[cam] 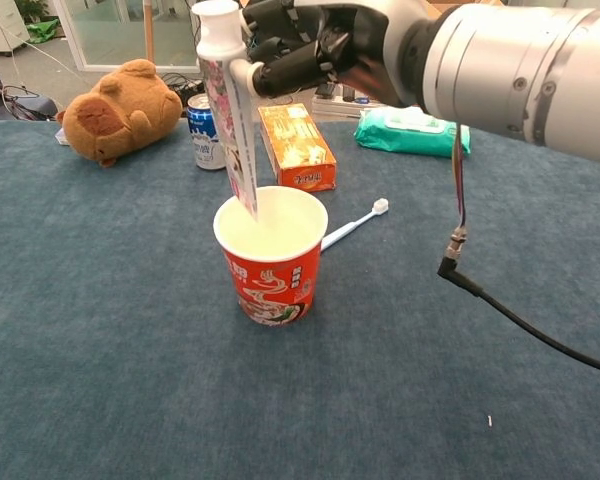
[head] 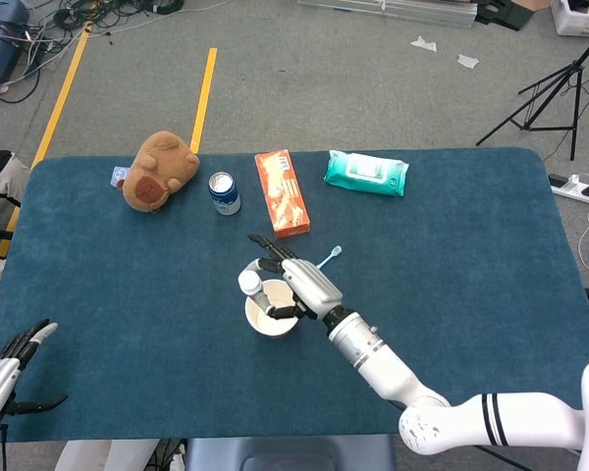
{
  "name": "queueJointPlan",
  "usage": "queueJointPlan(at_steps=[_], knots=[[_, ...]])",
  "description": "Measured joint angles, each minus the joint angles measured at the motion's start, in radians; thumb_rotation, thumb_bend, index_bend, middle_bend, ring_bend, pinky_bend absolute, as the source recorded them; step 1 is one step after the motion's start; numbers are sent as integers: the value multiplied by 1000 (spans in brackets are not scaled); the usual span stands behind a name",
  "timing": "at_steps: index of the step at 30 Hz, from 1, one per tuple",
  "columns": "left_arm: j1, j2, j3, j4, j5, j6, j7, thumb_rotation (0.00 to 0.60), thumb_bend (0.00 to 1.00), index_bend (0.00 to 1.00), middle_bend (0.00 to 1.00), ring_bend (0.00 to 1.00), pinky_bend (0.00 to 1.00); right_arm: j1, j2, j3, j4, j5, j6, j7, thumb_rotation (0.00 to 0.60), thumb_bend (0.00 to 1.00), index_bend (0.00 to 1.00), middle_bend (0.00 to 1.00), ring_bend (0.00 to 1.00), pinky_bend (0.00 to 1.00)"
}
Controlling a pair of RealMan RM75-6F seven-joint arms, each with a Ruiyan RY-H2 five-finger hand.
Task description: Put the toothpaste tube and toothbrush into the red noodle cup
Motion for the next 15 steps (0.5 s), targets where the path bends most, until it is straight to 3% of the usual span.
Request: queueJointPlan(at_steps=[15], knots=[[10, -10, 7, 22, 1, 0, -19, 600, 0, 0, 0, 0, 0, 13, -56, -32, 70, -11, -52, 63, 600, 459, 563, 0, 0, 58]])
